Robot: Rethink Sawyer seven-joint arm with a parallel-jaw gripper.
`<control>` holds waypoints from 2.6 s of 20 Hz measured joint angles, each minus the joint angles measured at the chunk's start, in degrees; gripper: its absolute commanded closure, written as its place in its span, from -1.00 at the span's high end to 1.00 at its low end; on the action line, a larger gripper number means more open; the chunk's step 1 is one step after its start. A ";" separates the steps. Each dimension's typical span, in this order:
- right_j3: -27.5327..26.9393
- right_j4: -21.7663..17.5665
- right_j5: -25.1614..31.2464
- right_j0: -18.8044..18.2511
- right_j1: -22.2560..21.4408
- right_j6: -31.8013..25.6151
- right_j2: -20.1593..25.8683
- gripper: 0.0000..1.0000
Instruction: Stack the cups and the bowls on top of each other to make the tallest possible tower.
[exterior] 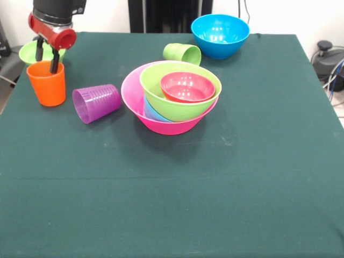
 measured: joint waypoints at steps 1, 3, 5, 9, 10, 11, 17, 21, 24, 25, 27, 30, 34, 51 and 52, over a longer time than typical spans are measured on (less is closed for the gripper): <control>0.00 -0.17 0.00 -0.40 0.24 0.00 0.23 1.00; -0.02 -0.76 -0.01 -1.55 0.97 0.00 0.92 1.00; -0.02 -1.10 -0.01 -1.99 1.22 0.00 1.28 1.00; -0.02 -1.95 -0.01 -2.70 1.46 0.00 2.23 1.00; -0.02 -2.08 -0.01 -2.74 1.45 0.00 2.39 1.00; -0.02 -2.13 -0.01 -2.74 1.45 0.00 2.48 1.00; -0.01 -2.22 -0.07 -2.66 0.97 0.00 3.54 -1.00; -0.12 -2.22 -0.06 -2.68 0.36 0.00 3.78 -1.00; -0.11 -2.23 -0.07 -2.67 0.32 0.00 3.79 -1.00; -0.11 -2.23 -0.07 -2.65 0.29 0.00 3.79 -1.00; -0.11 -2.23 -0.07 -2.61 0.21 0.00 3.79 -1.00; -0.12 -2.25 -0.05 -2.55 0.16 0.00 3.78 -1.00; -0.18 -2.23 -0.05 -1.47 0.15 0.00 2.98 -1.00; -9.50 2.61 11.36 17.35 0.02 0.00 -6.89 -1.00; -10.89 3.44 12.88 18.49 0.08 0.00 -7.49 -1.00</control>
